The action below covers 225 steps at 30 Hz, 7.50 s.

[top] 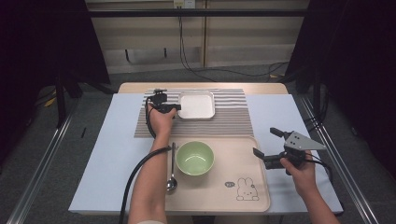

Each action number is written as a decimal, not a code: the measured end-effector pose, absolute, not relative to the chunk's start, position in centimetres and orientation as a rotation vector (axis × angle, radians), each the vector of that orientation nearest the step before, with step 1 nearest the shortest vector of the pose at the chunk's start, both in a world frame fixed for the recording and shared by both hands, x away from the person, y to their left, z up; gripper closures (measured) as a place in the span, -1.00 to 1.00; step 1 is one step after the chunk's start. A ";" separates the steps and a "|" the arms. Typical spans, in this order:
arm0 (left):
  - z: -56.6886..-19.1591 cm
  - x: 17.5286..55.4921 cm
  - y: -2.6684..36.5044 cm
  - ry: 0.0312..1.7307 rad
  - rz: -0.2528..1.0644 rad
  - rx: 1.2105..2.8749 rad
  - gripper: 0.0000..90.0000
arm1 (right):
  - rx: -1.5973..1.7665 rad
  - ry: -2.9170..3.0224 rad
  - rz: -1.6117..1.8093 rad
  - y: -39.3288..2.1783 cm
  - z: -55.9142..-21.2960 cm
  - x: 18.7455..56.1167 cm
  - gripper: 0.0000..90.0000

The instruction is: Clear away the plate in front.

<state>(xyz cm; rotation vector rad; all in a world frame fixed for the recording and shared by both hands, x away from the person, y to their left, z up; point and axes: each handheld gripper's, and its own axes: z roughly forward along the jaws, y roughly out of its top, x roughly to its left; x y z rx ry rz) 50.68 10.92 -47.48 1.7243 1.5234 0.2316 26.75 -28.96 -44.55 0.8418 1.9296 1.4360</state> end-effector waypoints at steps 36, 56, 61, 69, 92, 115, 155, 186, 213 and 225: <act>-47.3 51.3 9.5 1.620 0.158 1.753 0.98 | 0.857 1.919 1.449 -29.0 -44.6 26.8 -0.97; -43.8 49.9 9.5 1.482 0.058 1.810 0.99 | 0.899 1.920 1.426 -29.4 -44.4 27.5 -0.97; -43.0 49.2 9.0 1.427 0.028 1.840 0.99 | 0.958 1.892 1.428 -29.8 -44.0 27.8 -1.00; -41.7 48.0 8.1 1.335 -0.012 1.893 0.99 | 1.034 1.893 1.416 -30.0 -43.8 28.4 -0.96; -40.4 44.7 4.7 1.092 -0.159 2.036 0.98 | 1.138 1.920 1.373 -30.1 -42.5 30.1 -0.50; -39.7 41.8 2.2 0.932 -0.216 2.110 0.98 | 1.254 2.008 1.407 -29.5 -42.3 32.3 0.07; -38.8 40.4 3.1 0.889 -0.066 2.004 0.04 | 1.766 1.791 1.368 -29.3 -42.8 28.8 1.00; -39.6 39.9 9.2 1.012 0.136 1.958 -0.80 | 1.820 1.608 1.205 -26.9 -44.1 25.9 0.99; -40.2 39.5 12.3 1.077 0.168 1.909 -0.79 | 1.897 1.544 1.110 -23.6 -46.6 23.5 0.99; -39.9 39.3 12.9 1.102 0.185 1.879 -0.79 | 1.897 1.527 1.110 -23.3 -47.1 22.2 0.98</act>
